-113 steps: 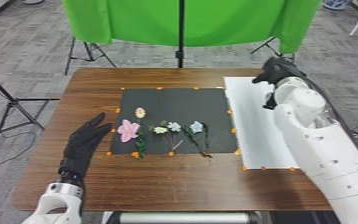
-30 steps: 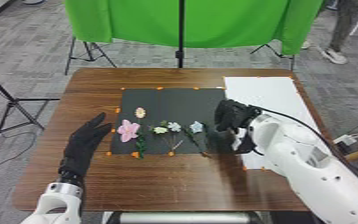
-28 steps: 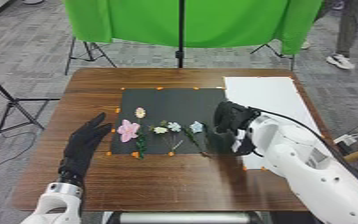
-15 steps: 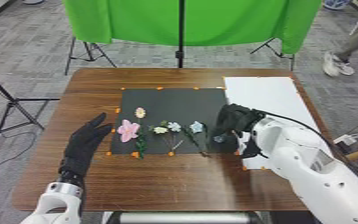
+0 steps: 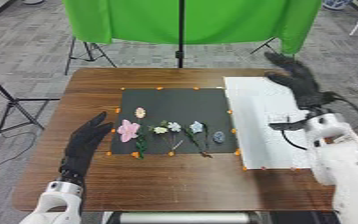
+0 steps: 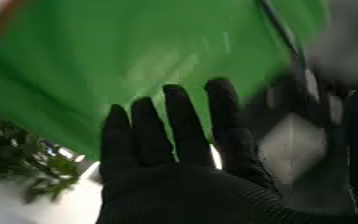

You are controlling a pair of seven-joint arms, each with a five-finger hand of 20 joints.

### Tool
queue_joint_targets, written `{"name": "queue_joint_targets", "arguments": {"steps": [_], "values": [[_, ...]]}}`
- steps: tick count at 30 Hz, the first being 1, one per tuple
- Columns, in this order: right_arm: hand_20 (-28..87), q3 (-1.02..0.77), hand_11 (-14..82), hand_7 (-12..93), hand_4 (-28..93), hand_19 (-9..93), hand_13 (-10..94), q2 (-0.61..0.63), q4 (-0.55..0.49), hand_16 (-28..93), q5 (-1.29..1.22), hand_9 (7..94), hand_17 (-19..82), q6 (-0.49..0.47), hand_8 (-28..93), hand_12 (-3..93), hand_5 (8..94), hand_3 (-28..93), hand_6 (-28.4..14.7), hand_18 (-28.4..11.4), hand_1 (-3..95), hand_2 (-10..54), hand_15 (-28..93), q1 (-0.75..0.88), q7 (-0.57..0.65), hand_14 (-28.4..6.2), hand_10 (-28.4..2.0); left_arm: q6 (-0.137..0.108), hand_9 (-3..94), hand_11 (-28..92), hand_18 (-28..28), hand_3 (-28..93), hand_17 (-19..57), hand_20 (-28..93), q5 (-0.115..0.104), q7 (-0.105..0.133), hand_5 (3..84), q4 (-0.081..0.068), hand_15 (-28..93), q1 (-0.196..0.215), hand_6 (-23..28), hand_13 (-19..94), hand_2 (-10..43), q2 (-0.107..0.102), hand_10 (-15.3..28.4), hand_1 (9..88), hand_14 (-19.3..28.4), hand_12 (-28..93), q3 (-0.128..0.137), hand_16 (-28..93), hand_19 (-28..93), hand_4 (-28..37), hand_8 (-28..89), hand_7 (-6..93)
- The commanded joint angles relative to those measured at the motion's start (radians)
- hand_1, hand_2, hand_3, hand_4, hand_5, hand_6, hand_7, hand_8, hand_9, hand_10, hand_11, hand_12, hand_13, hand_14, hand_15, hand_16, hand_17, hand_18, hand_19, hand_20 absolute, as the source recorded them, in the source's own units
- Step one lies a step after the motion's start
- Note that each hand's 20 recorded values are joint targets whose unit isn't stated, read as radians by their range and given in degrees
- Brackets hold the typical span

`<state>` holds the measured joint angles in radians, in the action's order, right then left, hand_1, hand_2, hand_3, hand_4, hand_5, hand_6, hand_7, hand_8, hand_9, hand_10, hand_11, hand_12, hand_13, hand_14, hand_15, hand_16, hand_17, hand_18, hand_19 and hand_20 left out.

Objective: Arrange flowers

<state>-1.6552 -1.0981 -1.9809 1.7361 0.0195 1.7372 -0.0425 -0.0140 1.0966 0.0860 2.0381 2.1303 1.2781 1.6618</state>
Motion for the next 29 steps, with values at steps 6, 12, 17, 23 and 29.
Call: {"name": "queue_joint_targets", "arguments": {"steps": [6,12,17,23,29], "values": [[24,-0.152,3.9,9,-18,1,26,-0.279,-0.073,6,-0.565,38.6,15,-0.1,-8,10.5,37.1,76,0.0,-11.9,4.6,0.7,6,0.385,-0.127,-7.8,-13.4,0.02,44.1,13,11.5,64,4.3,16,0.043,0.032,40.5,0.052,9,0.046,3.8,31,0.5,0.018,13.0,19.7,13.2,12,0.017,1,1,-26.3,-5,4.1],[24,-0.153,4.4,10,-18,1,27,-0.272,-0.077,4,-0.575,40.9,16,-0.126,-8,10.7,39.3,77,0.1,-13.0,4.0,0.6,8,0.399,-0.12,-7.8,-13.9,0.035,44.2,13,11.9,65,4.3,16,0.03,0.054,40.7,0.052,9,0.042,3.7,31,0.0,0.014,12.9,19.7,13.3,12,0.023,1,1,-25.9,-5,4.3],[24,-0.147,4.9,10,-18,1,28,-0.277,-0.081,3,-0.578,42.3,17,-0.145,-8,11.2,39.8,77,-0.1,-13.6,4.0,1.0,10,0.397,-0.103,-8.9,-14.0,0.041,44.3,12,11.9,65,4.3,16,0.036,0.056,40.9,0.057,9,0.045,3.6,31,-0.2,0.019,12.8,20.0,13.3,12,0.027,1,1,-25.7,-5,4.5],[25,-0.134,4.8,10,-18,1,28,-0.286,-0.075,3,-0.581,42.6,17,-0.16,-8,11.4,40.0,77,-0.2,-14.0,4.1,1.0,11,0.389,-0.098,-9.8,-14.0,0.041,44.3,12,13.1,65,3.7,17,0.026,0.053,41.0,0.057,9,0.056,3.6,31,-0.4,0.029,12.8,20.0,13.6,12,0.025,1,2,-25.7,-5,4.8],[25,-0.134,4.9,10,-18,2,29,-0.282,-0.075,3,-0.579,42.9,18,-0.188,-8,11.7,40.1,78,-0.1,-14.2,4.3,0.9,11,0.387,-0.077,-10.8,-14.0,0.036,44.4,13,13.1,65,3.5,17,0.017,0.053,41.1,0.061,9,0.067,3.6,32,-0.3,0.034,12.8,20.0,13.9,13,0.03,2,3,-25.7,-5,4.9]]}}
